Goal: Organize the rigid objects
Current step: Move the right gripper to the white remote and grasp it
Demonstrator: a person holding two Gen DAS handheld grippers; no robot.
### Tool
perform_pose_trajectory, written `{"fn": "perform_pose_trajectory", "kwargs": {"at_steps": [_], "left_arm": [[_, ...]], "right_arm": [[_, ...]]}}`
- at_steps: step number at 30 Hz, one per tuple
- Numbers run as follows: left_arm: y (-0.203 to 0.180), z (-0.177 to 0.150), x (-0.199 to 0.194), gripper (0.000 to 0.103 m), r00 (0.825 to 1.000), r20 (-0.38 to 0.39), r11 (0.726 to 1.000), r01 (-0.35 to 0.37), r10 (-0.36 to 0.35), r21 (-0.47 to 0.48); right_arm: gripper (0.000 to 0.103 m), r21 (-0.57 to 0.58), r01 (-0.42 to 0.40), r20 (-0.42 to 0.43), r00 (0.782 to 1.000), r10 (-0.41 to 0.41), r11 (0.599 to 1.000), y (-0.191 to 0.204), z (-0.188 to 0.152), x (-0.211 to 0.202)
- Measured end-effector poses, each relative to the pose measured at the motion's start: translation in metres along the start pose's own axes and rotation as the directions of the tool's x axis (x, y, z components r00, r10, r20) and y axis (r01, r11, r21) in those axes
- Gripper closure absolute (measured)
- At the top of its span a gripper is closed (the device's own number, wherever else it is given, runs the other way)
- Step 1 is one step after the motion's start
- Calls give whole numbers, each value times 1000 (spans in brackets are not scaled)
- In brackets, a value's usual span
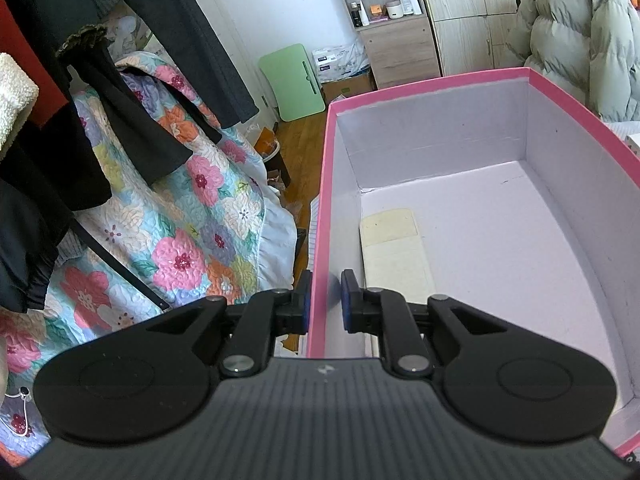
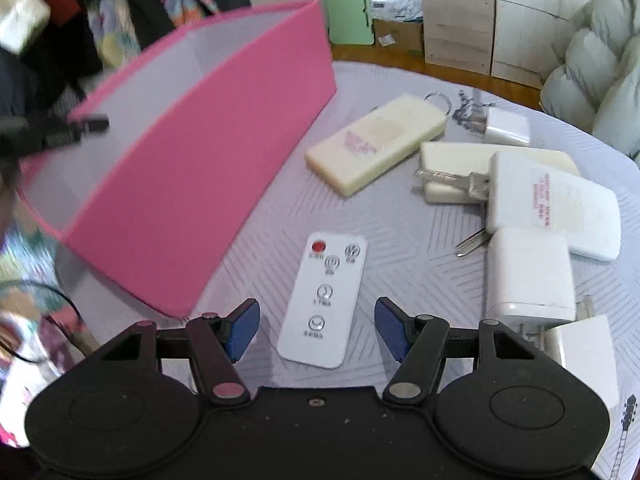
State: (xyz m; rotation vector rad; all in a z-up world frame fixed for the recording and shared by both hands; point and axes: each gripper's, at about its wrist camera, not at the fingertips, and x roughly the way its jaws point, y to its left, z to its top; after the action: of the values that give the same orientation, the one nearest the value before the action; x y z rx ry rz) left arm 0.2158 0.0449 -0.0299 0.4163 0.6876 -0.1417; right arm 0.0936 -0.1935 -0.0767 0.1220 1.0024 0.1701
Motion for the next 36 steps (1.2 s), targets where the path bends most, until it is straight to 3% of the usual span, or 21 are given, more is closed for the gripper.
{"fn": "perform_pose_trajectory", "kwargs": {"at_steps": [4,6,7,23,24,25,31,36], "left_arm": [[2,-1,-1,91,1000,4,1000,7,-7,-18],[5,-2,-1,91,1000,6,1000,15,-15,-26],[6,-2,-1,91,1000,5,999,19,-19,-30],[13,2,-13,95,999,19,999,32,-31,-35],[14,2,-14,96,999,22,999,33,-32,-32],[14,1,-14,96,999,24,999,34,-33,-31],[12,-1,-15,96,999,44,999,24,-22,-47],[8,-5,-17,96,998,54,998,15,-12,-55]], "right_arm": [[35,-35,50,44,998,-48,998,3,6,5],[53,-63,76,61,996,-72,995,6,7,6],[56,-80,92,68,994,-87,993,7,9,6],[59,-49,35,197,980,-25,998,15,14,-29],[62,-51,25,215,976,-14,998,18,17,-35],[98,-55,5,233,973,8,998,20,22,-42],[100,-101,-134,294,943,158,986,36,64,-69],[97,-81,-122,246,959,138,989,32,73,-54]]}}
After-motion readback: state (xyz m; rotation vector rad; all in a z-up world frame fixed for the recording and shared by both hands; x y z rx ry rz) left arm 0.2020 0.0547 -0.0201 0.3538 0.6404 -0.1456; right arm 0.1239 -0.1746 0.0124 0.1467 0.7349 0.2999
